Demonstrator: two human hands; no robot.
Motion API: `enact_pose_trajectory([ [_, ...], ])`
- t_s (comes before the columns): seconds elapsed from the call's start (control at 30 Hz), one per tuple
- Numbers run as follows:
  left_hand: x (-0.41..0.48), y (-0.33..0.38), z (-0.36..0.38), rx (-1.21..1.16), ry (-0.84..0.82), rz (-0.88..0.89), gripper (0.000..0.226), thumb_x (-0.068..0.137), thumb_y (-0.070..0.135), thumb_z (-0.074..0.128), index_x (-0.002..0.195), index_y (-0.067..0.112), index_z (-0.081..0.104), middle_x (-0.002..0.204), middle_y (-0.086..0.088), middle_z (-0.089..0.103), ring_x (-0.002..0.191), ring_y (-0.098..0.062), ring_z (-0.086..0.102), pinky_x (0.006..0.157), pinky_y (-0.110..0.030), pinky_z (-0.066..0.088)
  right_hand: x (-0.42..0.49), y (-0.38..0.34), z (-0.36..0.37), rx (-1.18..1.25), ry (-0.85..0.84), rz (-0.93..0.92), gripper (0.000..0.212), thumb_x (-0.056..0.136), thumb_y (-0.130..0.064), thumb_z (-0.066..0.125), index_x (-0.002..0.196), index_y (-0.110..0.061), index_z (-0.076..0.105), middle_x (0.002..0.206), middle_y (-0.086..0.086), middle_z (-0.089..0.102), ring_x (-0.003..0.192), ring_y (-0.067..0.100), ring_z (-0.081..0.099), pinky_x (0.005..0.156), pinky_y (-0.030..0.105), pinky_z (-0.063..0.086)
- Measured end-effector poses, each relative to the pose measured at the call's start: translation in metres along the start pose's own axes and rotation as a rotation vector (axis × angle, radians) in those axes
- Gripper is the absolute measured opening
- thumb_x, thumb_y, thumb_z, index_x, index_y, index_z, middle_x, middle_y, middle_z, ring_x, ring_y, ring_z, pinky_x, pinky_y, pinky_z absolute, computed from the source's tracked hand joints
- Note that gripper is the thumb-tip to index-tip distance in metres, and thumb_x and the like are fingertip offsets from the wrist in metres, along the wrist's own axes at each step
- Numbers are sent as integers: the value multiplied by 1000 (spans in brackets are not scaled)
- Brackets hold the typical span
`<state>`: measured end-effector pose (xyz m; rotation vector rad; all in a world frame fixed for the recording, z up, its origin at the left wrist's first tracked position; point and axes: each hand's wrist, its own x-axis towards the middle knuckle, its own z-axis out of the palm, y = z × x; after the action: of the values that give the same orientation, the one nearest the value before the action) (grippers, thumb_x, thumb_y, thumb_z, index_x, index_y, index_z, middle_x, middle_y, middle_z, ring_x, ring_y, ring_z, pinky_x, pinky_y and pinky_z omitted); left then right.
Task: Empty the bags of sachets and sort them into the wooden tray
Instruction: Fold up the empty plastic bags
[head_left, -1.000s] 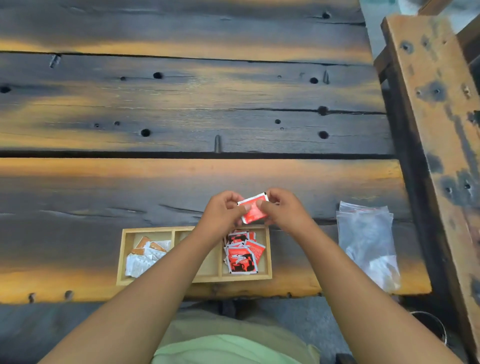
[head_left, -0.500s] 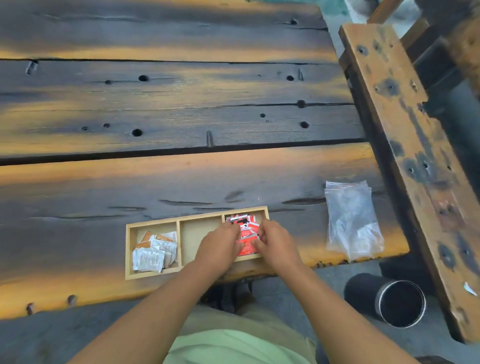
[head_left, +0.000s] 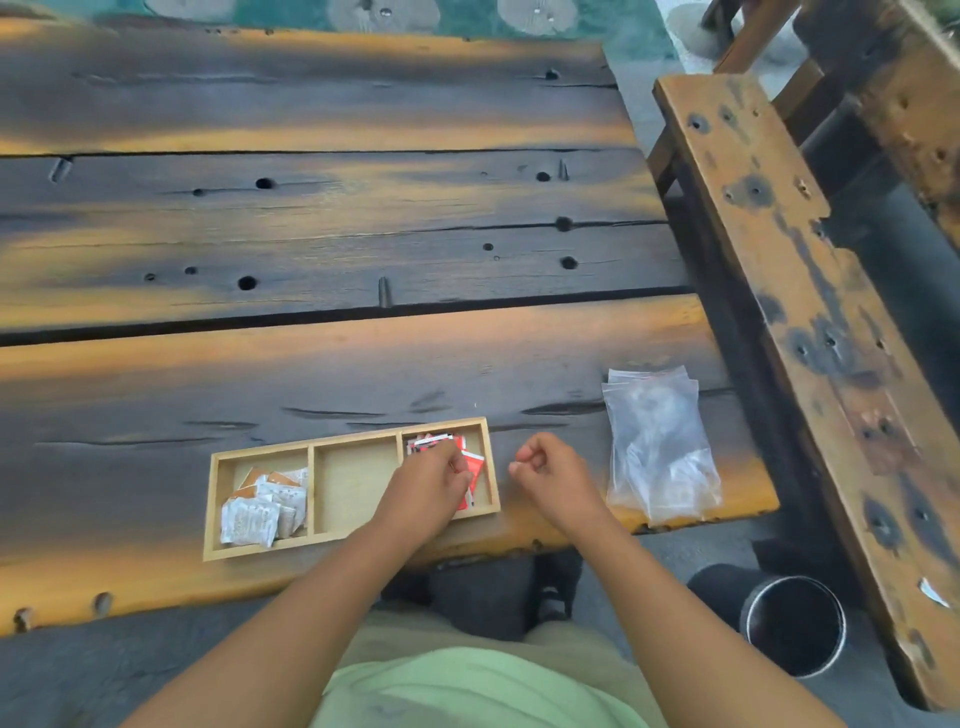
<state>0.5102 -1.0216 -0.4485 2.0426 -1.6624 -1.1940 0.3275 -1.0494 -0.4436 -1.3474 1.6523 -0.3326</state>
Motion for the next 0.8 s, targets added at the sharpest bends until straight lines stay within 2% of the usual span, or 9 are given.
enact_pose_trajectory([
  [0.07, 4, 24, 20, -48, -54, 7, 8, 90, 22, 59, 83, 22, 59, 73, 4, 66, 73, -18, 63, 69, -34, 50, 7, 12, -30, 43, 10, -3, 6, 89, -19, 67, 91, -18, 61, 77, -8, 58, 73, 10, 56, 75, 31, 47],
  [0.17, 17, 67, 56, -89, -54, 4, 5, 90, 24, 62, 86, 20, 63, 80, 3, 66, 79, -18, 63, 76, -34, 51, 17, 34, -82, 73, 13, 4, 6, 88, -19, 65, 91, -22, 60, 79, -7, 60, 75, 14, 59, 78, 37, 52],
  [0.23, 30, 94, 80, -137, -36, -42, 7, 90, 26, 64, 88, 19, 62, 81, 3, 65, 81, -17, 61, 74, -31, 48, 29, 50, -117, 78, 39, 16, 11, 86, -18, 63, 87, -27, 58, 79, -6, 61, 74, 18, 61, 74, 41, 53],
  [0.3, 44, 118, 103, -189, -23, -107, 15, 89, 28, 68, 92, 17, 59, 85, 2, 63, 81, -16, 59, 66, -23, 42, 44, 67, -152, 24, 88, 20, 9, 86, -16, 61, 89, -24, 57, 77, -6, 60, 74, 20, 61, 69, 36, 50],
  [0.43, 71, 146, 138, -253, -9, -259, 29, 87, 32, 72, 100, 16, 51, 90, -1, 59, 84, -18, 56, 71, -29, 40, 67, 107, -194, -148, 200, 58, 13, 88, -20, 63, 96, -18, 53, 87, 1, 61, 80, 23, 57, 67, 33, 41],
  [0.53, 84, 159, 157, -355, 37, -382, 33, 85, 28, 74, 103, 15, 49, 88, -4, 58, 82, -20, 57, 68, -30, 42, 75, 132, -204, -196, 158, 149, 20, 91, -24, 64, 99, -16, 48, 95, 4, 59, 83, 23, 55, 67, 32, 36],
  [0.67, 95, 169, 174, -384, 48, -432, 37, 84, 24, 76, 107, 15, 48, 88, -3, 57, 77, -17, 56, 59, -27, 40, 85, 147, -200, -8, 87, 312, 37, 89, -28, 65, 121, -13, 52, 87, -2, 61, 76, 15, 58, 63, 31, 47],
  [0.77, 98, 165, 177, -420, 38, -430, 25, 85, 20, 75, 100, 10, 58, 84, -3, 59, 73, -18, 58, 64, -29, 45, 87, 149, -196, 144, 70, 361, 27, 84, -32, 69, 103, -14, 59, 92, 9, 69, 84, 27, 68, 79, 48, 58],
  [0.8, 97, 163, 175, -449, 31, -415, 21, 86, 19, 74, 96, 7, 61, 79, -3, 58, 71, -19, 56, 67, -31, 44, 87, 148, -197, 174, 69, 365, 25, 85, -32, 70, 98, -12, 61, 91, 11, 70, 83, 29, 68, 76, 46, 59],
])
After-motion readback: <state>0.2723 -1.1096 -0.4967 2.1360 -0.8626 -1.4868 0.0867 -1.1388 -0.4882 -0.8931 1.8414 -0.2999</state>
